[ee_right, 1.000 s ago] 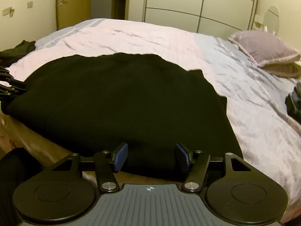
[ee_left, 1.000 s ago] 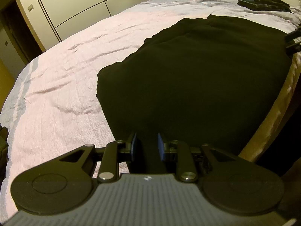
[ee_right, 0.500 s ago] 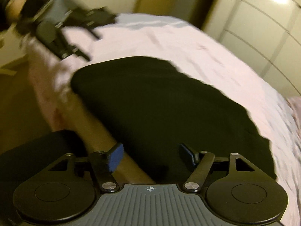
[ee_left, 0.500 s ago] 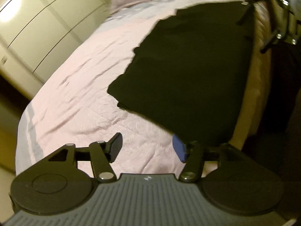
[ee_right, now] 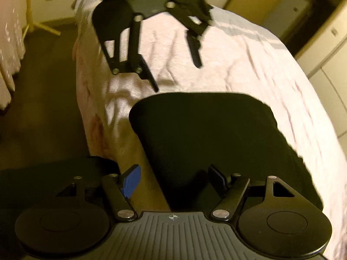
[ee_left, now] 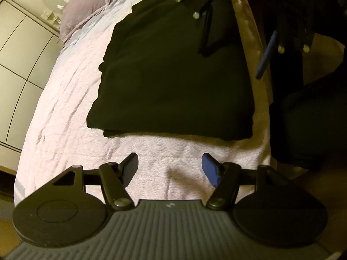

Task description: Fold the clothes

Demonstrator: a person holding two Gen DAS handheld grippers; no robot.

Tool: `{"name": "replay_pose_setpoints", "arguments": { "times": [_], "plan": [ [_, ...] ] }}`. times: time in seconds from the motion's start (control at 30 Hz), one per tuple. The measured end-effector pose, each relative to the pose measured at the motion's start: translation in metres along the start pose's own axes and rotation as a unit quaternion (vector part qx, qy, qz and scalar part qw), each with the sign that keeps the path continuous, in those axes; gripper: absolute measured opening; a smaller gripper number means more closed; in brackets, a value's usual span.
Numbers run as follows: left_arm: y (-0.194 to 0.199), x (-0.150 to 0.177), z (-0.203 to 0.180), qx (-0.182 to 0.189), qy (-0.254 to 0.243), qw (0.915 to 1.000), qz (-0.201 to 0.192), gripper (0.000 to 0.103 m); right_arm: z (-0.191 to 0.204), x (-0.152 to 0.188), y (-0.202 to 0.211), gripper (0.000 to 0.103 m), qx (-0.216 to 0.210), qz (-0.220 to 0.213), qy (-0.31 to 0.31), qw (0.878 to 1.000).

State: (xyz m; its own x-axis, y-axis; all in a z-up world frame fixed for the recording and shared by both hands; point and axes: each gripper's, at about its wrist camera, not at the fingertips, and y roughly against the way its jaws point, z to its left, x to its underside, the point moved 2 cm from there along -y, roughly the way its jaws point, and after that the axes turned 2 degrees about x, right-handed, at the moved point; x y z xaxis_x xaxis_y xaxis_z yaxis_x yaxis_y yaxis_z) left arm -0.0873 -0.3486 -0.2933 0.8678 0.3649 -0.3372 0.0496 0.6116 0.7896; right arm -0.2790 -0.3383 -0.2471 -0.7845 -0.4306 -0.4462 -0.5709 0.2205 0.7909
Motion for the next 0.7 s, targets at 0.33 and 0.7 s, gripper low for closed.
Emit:
{"name": "replay_pose_setpoints", "arguments": {
  "times": [0.33,0.7],
  "plan": [
    [-0.013,0.01,0.009,0.002,-0.035,0.9993,-0.007,0.068,0.023,-0.023,-0.039,0.072,0.042,0.012,0.098,0.994],
    [-0.024,0.002,0.036,-0.022,-0.098,0.9947,-0.021,0.075,-0.04,-0.023,-0.006,0.015,0.008,-0.059,-0.043,0.997]
  ]
}}
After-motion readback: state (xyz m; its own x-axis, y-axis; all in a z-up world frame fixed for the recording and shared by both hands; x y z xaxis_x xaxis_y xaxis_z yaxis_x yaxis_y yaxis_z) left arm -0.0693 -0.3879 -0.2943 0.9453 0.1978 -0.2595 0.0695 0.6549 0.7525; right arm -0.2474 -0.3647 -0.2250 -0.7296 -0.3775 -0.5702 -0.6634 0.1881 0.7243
